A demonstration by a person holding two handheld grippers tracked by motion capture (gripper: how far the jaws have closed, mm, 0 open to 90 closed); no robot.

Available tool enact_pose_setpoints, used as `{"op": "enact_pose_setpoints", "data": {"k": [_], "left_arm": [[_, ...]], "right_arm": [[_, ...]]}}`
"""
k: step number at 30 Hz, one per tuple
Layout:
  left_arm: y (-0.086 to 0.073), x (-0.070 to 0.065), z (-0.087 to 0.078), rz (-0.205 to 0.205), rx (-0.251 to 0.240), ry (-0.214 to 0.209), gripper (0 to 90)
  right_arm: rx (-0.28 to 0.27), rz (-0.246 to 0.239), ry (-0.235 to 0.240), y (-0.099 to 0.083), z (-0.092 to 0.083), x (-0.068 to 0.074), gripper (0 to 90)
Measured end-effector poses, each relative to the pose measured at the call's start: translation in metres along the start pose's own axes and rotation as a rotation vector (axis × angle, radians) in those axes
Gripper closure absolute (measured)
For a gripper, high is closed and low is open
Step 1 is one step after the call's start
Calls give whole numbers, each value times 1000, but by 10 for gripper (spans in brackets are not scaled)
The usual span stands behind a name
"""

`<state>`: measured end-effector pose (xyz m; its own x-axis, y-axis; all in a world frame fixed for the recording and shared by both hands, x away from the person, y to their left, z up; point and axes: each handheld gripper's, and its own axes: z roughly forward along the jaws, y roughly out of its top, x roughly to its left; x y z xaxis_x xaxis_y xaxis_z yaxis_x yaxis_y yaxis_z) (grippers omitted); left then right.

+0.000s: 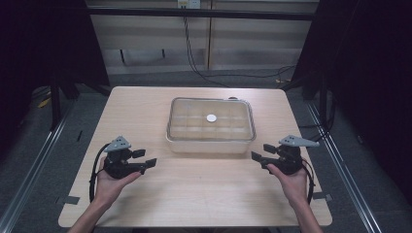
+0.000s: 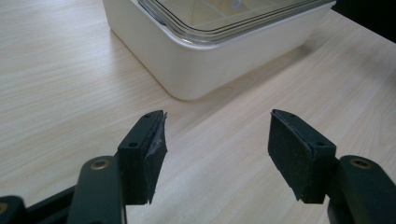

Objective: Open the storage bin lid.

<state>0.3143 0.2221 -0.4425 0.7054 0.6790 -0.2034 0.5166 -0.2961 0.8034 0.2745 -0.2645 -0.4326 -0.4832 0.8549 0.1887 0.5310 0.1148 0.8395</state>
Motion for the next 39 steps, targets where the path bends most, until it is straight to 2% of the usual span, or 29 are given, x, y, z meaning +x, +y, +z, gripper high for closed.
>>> {"op": "enact_pose_setpoints", "data": {"k": [3, 5, 7, 10, 13, 15, 16, 19, 21, 23, 24, 27, 28, 30, 39], "left_arm": [[3, 2, 3, 5, -4, 4, 381], [6, 3, 5, 6, -5, -8, 407], [12, 4, 7, 32, -3, -5, 407], [20, 5, 10, 44, -17, -15, 407], [28, 6, 14, 40, -39, -19, 404], [31, 6, 16, 43, -35, -23, 395], [38, 8, 22, 52, -45, -3, 391], [44, 10, 29, 47, -26, 0, 359], [47, 12, 34, 35, -45, -5, 356], [50, 14, 40, 27, -41, -4, 353], [51, 15, 42, 22, -37, -7, 340], [55, 18, 49, 29, -19, -1, 315], [56, 21, 53, 15, -10, -18, 309], [55, 23, 57, 4, -8, -27, 306], [57, 27, 74, 26, 35, -8, 285]], "right_arm": [[0, -7, 8, 10, 6, -1, 385], [-5, -10, 7, 13, 7, -1, 397], [0, -14, 10, 18, 15, -4, 407], [15, -20, -2, 20, 23, -11, 407], [14, -7, -12, 23, 26, -17, 391], [14, -4, -13, 25, 26, -19, 388], [20, -1, -18, 29, 28, -22, 364], [28, -5, -8, 33, 31, -26, 360], [20, 7, 5, 35, 38, -29, 353], [23, 13, 6, 34, 42, -29, 344], [43, 5, -6, 32, 50, -30, 335], [55, -4, -22, 33, 55, -30, 309], [50, 14, -14, 35, 59, -32, 284], [56, 17, -24, 38, 62, -33, 251], [83, 29, -40, 48, 78, -39, 202]]}}
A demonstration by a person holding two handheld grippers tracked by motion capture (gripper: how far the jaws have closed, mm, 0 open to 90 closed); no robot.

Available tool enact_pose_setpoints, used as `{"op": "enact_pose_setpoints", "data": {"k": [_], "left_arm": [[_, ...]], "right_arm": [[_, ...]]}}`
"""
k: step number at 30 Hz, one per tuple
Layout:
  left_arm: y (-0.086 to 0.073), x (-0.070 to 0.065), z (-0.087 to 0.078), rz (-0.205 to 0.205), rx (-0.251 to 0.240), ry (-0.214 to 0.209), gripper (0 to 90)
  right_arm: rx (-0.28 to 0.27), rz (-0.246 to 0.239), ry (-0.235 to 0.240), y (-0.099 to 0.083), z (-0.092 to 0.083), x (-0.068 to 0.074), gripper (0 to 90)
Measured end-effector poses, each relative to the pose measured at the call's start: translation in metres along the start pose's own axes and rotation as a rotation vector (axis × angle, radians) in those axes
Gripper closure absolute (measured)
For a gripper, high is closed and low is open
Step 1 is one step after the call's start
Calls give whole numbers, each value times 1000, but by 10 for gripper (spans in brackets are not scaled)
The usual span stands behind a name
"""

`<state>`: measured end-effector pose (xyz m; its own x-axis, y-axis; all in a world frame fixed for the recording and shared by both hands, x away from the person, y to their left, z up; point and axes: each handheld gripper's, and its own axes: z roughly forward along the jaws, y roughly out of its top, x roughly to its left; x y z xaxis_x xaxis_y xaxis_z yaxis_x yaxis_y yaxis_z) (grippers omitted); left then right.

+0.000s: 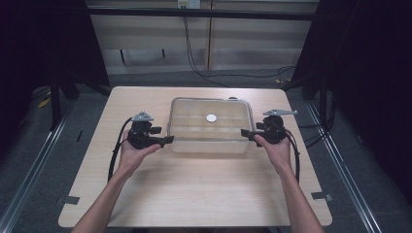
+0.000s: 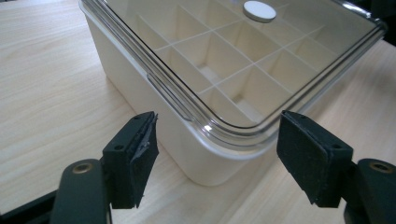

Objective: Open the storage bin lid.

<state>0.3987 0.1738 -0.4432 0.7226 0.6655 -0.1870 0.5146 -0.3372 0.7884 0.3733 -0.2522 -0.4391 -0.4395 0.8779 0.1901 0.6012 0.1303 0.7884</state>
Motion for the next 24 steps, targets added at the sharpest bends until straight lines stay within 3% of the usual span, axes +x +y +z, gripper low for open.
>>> {"op": "enact_pose_setpoints", "data": {"k": [4, 7, 14, 15, 24], "left_arm": [[5, 4, 5, -26, -13, -4, 277], [4, 6, 13, -61, -19, -29, 268], [9, 6, 20, -51, -9, -37, 270], [11, 6, 21, -47, -8, -20, 255], [18, 12, 25, -59, 11, -19, 248]], "right_arm": [[24, -9, 5, 6, 8, 1, 182], [40, 26, 18, 10, 15, -6, 166], [56, 49, 26, 9, 24, -12, 147], [56, 57, 36, 9, 25, -13, 153], [47, 20, 20, 14, 20, -3, 156]]}}
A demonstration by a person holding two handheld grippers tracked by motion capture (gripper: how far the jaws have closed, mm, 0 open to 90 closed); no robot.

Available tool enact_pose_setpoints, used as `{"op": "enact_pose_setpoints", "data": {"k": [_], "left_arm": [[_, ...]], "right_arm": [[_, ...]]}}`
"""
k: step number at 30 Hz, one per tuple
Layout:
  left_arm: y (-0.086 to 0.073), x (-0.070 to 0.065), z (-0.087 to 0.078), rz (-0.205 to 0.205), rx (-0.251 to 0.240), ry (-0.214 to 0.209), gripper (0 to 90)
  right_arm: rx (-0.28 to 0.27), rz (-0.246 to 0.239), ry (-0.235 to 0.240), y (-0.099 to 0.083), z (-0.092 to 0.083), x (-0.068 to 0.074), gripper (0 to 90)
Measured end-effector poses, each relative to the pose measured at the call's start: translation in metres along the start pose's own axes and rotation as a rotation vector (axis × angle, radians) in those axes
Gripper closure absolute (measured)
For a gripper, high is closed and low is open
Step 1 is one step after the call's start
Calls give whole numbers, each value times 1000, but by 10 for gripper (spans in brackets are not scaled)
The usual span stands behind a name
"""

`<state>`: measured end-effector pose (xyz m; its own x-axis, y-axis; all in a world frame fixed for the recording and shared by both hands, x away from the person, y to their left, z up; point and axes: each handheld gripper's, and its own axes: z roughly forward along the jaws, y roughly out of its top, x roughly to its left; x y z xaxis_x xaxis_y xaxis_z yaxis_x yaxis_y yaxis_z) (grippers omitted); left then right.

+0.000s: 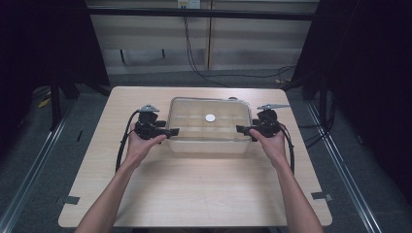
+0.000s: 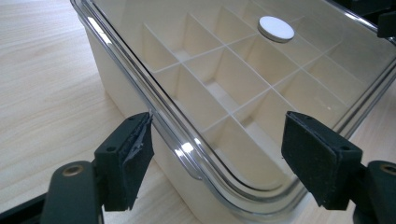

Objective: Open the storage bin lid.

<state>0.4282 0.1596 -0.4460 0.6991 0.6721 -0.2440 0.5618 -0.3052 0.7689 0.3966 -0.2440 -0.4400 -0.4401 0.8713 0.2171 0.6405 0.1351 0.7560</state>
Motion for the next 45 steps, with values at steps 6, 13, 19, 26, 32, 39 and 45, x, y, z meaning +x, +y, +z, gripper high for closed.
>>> {"op": "enact_pose_setpoints", "data": {"k": [6, 13, 19, 26, 32, 39, 45], "left_arm": [[3, 3, 6, 3, 17, -5, 242], [10, -1, 14, 10, 40, 24, 174], [8, 6, 12, -15, 40, -7, 199], [9, 10, 18, -48, 40, -38, 183], [7, 12, 13, -46, 32, -44, 259], [-2, 7, 11, -48, -50, -17, 285], [-1, 3, 6, -22, -66, -2, 322]], "right_arm": [[18, 6, -17, 0, 6, -2, 139], [36, 63, 9, 0, 17, -6, 94], [38, 72, 18, 2, 23, -4, 81], [33, 85, 26, 1, 25, -4, 79], [29, 94, 20, 1, 25, -3, 78], [-23, 70, -48, 0, 26, 3, 80], [-51, 74, -54, 1, 22, 4, 116]]}}
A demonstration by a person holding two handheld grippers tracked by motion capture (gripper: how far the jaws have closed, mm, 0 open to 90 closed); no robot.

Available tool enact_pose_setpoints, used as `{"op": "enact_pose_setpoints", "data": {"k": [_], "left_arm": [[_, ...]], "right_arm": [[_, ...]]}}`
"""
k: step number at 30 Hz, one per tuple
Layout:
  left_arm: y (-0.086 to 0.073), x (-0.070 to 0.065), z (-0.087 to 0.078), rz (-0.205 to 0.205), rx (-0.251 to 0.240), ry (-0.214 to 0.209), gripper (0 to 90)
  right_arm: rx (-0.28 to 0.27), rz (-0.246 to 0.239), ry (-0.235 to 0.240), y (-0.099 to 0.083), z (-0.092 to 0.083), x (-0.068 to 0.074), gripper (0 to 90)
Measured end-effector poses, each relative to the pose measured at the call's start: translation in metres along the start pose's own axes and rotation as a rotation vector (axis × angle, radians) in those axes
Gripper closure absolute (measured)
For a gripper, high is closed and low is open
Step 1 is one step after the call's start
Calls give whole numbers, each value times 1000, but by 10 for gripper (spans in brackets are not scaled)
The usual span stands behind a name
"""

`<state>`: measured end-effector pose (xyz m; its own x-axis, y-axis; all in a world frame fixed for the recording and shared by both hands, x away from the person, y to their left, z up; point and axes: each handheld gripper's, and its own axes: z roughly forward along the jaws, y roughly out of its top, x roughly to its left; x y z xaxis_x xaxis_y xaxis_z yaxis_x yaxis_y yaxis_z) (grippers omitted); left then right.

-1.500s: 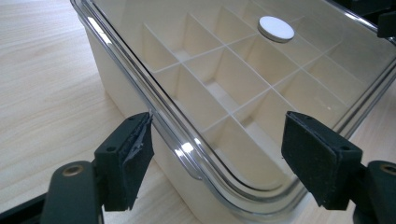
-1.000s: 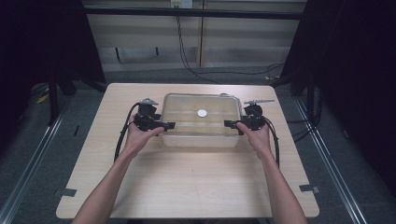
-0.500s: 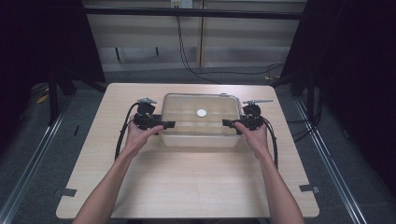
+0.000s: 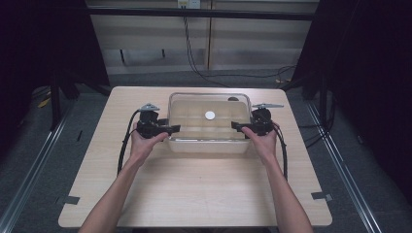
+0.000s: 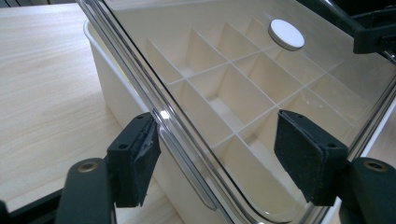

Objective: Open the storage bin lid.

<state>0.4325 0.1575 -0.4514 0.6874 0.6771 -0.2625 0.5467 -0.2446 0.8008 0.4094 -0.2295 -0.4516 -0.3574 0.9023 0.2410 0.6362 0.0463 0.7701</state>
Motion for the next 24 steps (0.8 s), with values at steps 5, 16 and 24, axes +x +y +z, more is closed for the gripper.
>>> {"op": "enact_pose_setpoints", "data": {"k": [5, 16, 24], "left_arm": [[-1, -1, -3, 3, -5, 4, 349], [1, -3, -11, 27, -40, 21, 417], [1, -1, -16, 20, -71, 26, 461]], "right_arm": [[-30, 18, -5, -2, -1, 0, 144], [-93, 40, -6, -3, -16, -1, 308], [-122, 64, 23, -2, -25, -3, 423]]}}
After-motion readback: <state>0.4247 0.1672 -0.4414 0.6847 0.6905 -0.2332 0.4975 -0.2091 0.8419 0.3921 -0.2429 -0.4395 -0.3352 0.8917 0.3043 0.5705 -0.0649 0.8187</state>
